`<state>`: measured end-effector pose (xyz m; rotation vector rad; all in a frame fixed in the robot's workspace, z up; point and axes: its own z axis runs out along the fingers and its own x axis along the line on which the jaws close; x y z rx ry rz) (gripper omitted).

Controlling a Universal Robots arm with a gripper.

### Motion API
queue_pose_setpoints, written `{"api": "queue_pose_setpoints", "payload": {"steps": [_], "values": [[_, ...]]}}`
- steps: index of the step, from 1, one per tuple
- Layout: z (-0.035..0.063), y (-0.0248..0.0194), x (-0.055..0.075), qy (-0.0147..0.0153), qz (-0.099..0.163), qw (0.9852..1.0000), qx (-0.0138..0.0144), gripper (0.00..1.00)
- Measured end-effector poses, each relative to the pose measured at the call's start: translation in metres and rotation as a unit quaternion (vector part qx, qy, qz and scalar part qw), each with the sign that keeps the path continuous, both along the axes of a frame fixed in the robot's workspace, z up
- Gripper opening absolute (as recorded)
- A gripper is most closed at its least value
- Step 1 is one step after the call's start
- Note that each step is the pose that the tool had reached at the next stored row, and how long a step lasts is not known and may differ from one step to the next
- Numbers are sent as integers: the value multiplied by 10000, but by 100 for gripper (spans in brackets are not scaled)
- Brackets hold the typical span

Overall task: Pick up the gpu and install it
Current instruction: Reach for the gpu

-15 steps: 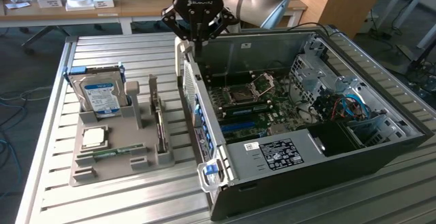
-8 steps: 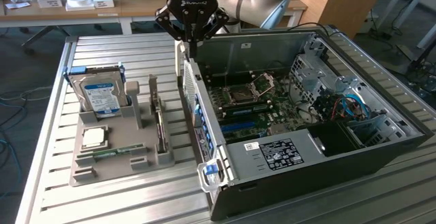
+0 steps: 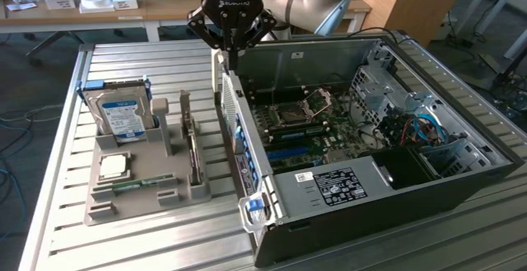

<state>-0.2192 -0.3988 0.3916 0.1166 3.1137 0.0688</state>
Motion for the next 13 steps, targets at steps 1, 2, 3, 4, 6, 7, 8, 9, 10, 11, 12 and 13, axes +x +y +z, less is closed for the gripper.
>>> {"api": "queue_pose_setpoints", "payload": {"steps": [1,2,3,4,6,7,8,9,10,11,12,13], "values": [[0,0,-2,0,0,10000,0,11],[0,0,-9,0,-1,10000,0,11],[0,0,-18,0,-1,10000,0,11],[0,0,-31,0,0,10000,0,11],[0,0,-66,0,0,10000,0,11],[-1,0,-85,0,0,10000,0,11],[-1,0,-106,0,0,10000,0,11],[-2,0,-129,0,0,10000,0,11],[-2,0,-153,0,-1,10000,0,11],[-2,0,-181,0,0,10000,0,11],[-3,0,-207,0,0,10000,0,11],[-4,0,-238,0,0,10000,0,11]]}}
